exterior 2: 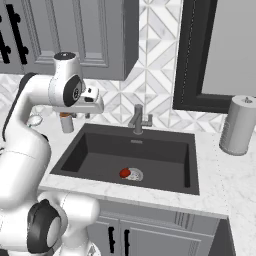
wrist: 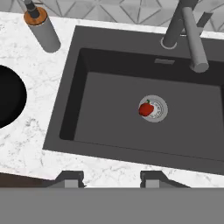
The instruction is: Pick the bell pepper from the sink and place it in the bowl. Then pick the bowl and place it in the microwave. Then close the microwave door and press the start button.
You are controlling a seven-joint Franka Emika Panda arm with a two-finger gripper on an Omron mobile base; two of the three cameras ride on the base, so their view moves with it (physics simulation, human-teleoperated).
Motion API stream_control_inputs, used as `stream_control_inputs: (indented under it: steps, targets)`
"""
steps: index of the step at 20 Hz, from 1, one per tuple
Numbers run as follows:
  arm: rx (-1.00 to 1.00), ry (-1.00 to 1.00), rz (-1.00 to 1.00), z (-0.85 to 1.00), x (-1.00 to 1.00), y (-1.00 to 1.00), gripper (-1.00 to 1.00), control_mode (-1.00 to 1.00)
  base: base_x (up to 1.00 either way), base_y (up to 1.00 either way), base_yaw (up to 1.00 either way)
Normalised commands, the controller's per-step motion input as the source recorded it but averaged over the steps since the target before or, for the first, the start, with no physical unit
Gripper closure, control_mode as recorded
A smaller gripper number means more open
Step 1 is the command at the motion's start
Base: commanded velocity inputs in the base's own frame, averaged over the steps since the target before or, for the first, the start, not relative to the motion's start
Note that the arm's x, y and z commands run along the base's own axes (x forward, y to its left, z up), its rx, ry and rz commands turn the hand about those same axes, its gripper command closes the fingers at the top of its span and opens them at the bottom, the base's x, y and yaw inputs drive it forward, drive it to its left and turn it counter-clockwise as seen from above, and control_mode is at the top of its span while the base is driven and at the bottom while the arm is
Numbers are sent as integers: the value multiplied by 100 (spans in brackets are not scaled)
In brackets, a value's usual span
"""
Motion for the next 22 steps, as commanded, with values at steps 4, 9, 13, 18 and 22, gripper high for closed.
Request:
stream_control_inputs:
  steps: [4, 9, 13, 18, 22]
  targets:
    - [0, -7, 0, -1, -31, 0, -100, -100, 0, 0, 0]
    - [-5, 0, -2, -70, -24, 1, -100, -100, 0, 0, 0]
    - [-2, 0, -13, -98, -1, -1, -100, -100, 0, 0, 0]
    - [0, 0, -15, -93, 0, -8, -100, -100, 0, 0, 0]
    - [0, -1, -6, -71, -1, -30, -100, -100, 0, 0, 0]
